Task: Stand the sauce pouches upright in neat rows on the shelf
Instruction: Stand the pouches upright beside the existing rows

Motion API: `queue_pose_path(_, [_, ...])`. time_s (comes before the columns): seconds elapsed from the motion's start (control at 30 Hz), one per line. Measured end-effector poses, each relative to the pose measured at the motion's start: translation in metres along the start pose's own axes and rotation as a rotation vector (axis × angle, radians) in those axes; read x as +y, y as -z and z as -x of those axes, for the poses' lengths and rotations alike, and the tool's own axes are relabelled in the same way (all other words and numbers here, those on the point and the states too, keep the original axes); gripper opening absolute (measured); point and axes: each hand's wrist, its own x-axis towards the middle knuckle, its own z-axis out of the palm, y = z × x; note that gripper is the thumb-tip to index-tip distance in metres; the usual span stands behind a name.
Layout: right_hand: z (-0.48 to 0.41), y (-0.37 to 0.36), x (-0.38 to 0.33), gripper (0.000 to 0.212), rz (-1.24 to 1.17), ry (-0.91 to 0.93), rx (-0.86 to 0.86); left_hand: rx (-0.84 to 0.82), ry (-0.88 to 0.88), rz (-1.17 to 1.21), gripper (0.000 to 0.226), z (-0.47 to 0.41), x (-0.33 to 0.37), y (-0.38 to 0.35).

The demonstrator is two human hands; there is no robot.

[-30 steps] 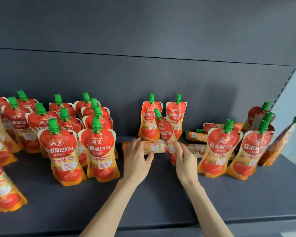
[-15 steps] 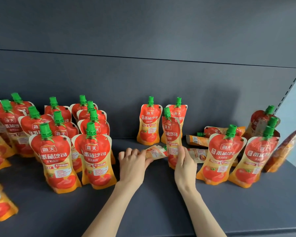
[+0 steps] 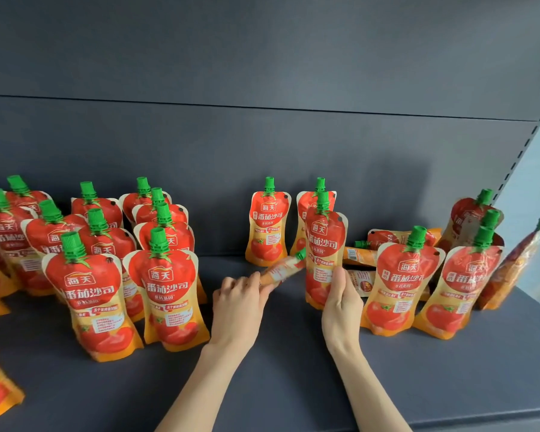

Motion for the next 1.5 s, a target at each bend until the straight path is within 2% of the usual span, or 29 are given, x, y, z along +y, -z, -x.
queue_pose_path(0.1, [0.000, 0.000, 0.001, 0.028, -0.040, 0.002, 0.003, 0.156, -0.038, 0.164, 0.044, 0.003, 0.000, -0.003])
queue_pose_path(0.23, [-0.002, 0.001, 0.005, 0.033, -0.100, -0.026, -0.016, 0.228, 0.038, 0.422, 0.042, 0.003, 0.005, 0.005])
queue_pose_path(0.33, [-0.004, -0.003, 0.006, 0.034, -0.112, -0.046, -0.076, 0.159, 0.238, 0.794, 0.039, 0.004, 0.009, 0.012])
queue_pose_path(0.47, [-0.005, -0.006, 0.003, 0.034, -0.145, -0.064, -0.185, 0.064, 0.273, 1.117, 0.045, 0.004, 0.009, 0.014])
queue_pose_path(0.7, [-0.012, 0.000, -0.002, 0.020, -0.142, -0.046, -0.315, 0.042, 0.253, 1.148, 0.028, -0.002, -0.007, 0.013])
queue_pose_path(0.83, [-0.020, -0.002, 0.001, 0.016, -0.074, 0.005, -0.296, 0.038, 0.201, 0.977, 0.027, -0.007, -0.012, 0.012])
queue_pose_path(0.97, [-0.030, -0.008, 0.003, 0.017, -0.013, 0.045, -0.257, 0.115, 0.219, 0.860, 0.030, -0.016, -0.012, 0.007])
queue_pose_path(1.07, [-0.036, -0.014, 0.004, 0.022, 0.004, 0.044, -0.263, 0.167, 0.252, 0.912, 0.027, -0.022, -0.011, 0.006])
queue_pose_path(1.23, [-0.047, -0.022, 0.009, 0.028, 0.002, -0.039, -0.321, 0.151, 0.319, 1.054, 0.022, -0.029, -0.016, 0.001])
queue_pose_path(1.37, [-0.049, -0.027, 0.014, 0.048, 0.035, -0.024, -0.406, 0.129, 0.363, 1.186, 0.036, -0.025, -0.018, -0.004])
queue_pose_path(1.5, [-0.048, -0.028, 0.017, 0.051, 0.131, 0.011, -0.400, 0.127, 0.357, 1.098, 0.053, -0.024, -0.018, -0.014])
